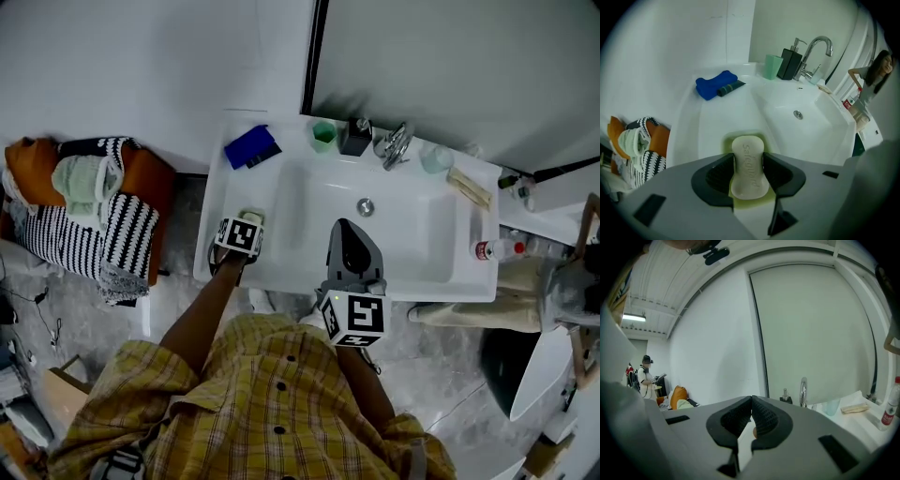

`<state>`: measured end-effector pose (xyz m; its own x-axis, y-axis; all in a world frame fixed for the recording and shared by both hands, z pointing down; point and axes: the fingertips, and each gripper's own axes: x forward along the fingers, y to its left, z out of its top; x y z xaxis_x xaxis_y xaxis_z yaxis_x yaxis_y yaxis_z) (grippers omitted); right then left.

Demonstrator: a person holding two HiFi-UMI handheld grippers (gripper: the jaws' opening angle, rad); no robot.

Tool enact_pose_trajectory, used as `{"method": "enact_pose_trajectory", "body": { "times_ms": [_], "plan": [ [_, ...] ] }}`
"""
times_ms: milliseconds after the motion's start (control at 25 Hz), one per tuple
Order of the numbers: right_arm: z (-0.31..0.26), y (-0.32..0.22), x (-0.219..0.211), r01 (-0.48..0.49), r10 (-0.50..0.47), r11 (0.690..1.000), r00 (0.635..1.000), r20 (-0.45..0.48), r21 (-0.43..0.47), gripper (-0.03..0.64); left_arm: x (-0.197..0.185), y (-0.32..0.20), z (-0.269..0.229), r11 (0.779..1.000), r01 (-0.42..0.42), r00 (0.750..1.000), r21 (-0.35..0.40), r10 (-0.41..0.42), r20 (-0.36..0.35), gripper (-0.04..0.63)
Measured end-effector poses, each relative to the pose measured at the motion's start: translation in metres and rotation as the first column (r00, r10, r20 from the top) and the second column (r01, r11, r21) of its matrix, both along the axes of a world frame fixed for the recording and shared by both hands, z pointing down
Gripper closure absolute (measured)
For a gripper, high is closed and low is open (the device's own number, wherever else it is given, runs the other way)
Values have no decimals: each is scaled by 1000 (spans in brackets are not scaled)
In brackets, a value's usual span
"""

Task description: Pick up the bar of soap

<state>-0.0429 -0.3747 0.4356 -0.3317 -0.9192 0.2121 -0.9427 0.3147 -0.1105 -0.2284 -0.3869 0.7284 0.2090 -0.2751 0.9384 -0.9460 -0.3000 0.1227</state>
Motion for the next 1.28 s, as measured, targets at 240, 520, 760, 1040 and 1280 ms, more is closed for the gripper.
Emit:
{"method": "enact_pose_trajectory", "body": {
  "times_ms": [240,520,760,1040,1280],
  "plan": [
    [6,1,5,2,-2,1000,1000,12,-16,597,-5,-2,11,996,-2,999,-84,5,43,410],
    [9,0,19,-6,6,1000,1000,20,-27,597,-3,-8,14,990,-11,997,-138,21,76,408],
    [4,-1,27,-10,10,1000,1000,22,-24,597,-5,-10,-2,994,1,998,-109,6,63,407],
    [0,6,31,-7,7,1000,1000,19,-15,597,-2,-13,-57,995,85,996,42,-84,-30,407],
    [-1,10,34,-8,8,1000,1000,12,-12,597,31,-13,-124,969,71,992,236,-43,-120,407]
  ]
}}
